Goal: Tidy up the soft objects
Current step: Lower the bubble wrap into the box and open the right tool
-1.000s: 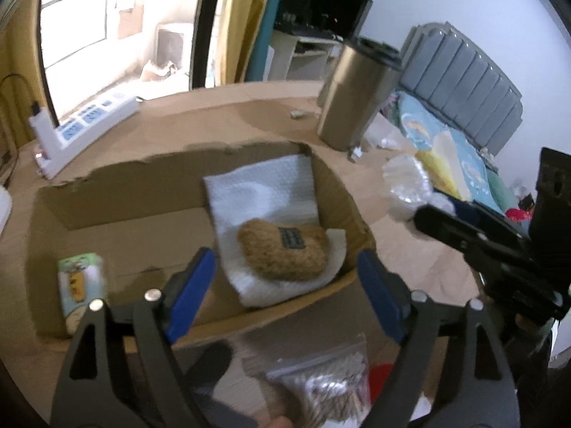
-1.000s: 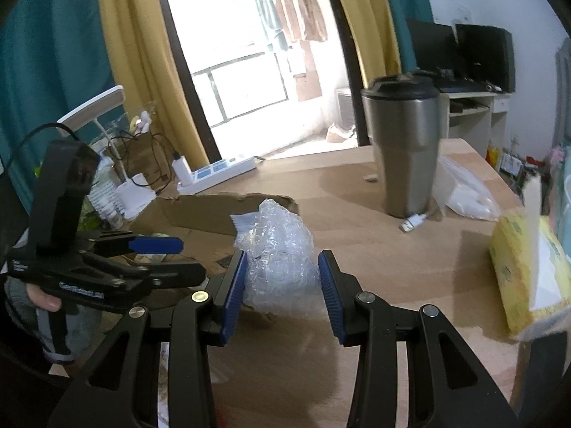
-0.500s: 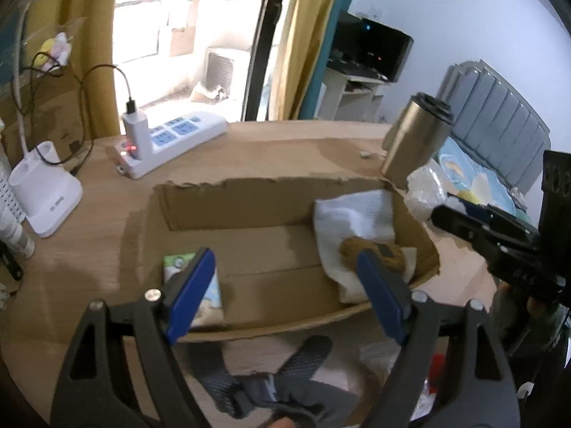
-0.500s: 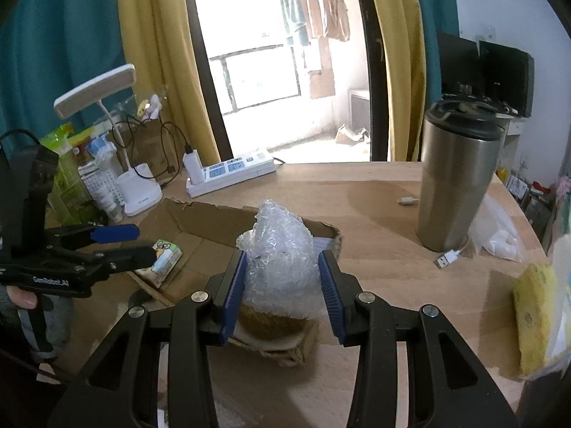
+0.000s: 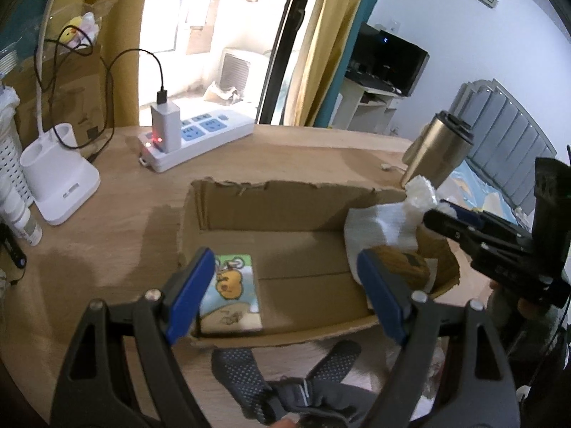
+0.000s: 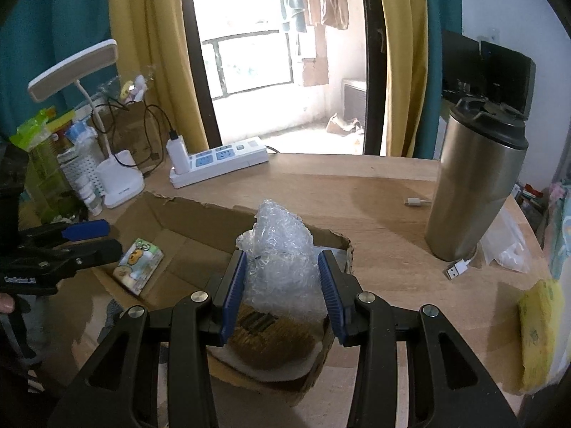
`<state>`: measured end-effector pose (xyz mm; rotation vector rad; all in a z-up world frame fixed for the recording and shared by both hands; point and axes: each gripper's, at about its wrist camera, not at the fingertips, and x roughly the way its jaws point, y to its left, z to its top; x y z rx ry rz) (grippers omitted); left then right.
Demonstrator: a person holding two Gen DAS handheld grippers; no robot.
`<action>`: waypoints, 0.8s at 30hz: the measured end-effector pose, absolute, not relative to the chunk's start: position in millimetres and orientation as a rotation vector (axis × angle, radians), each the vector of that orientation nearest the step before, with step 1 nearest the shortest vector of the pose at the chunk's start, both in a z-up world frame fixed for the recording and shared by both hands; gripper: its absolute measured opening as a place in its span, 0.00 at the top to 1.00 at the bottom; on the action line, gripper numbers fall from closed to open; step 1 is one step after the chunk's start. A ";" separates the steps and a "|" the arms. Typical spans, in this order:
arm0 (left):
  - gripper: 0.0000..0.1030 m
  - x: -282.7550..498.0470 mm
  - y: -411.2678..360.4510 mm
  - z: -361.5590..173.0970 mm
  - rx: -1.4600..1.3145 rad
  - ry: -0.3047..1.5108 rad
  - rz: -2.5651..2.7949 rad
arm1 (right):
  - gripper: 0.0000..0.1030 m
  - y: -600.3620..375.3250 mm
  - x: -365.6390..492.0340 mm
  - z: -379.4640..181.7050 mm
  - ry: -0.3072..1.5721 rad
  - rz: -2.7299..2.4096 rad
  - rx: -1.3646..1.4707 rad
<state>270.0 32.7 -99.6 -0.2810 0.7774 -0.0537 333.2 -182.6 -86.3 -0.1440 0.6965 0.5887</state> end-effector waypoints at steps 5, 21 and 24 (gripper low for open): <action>0.19 269.2 34.9 -101.0 -0.287 0.778 -0.049 | 0.51 -178.0 339.2 -92.0 0.713 0.561 -0.166; 0.19 247.9 30.3 -89.8 -0.286 0.747 -0.066 | 0.47 -187.6 307.6 -71.7 0.677 0.555 -0.165; 0.19 239.3 28.7 -85.8 -0.285 0.736 -0.072 | 0.47 -190.0 297.7 -67.3 0.668 0.550 -0.163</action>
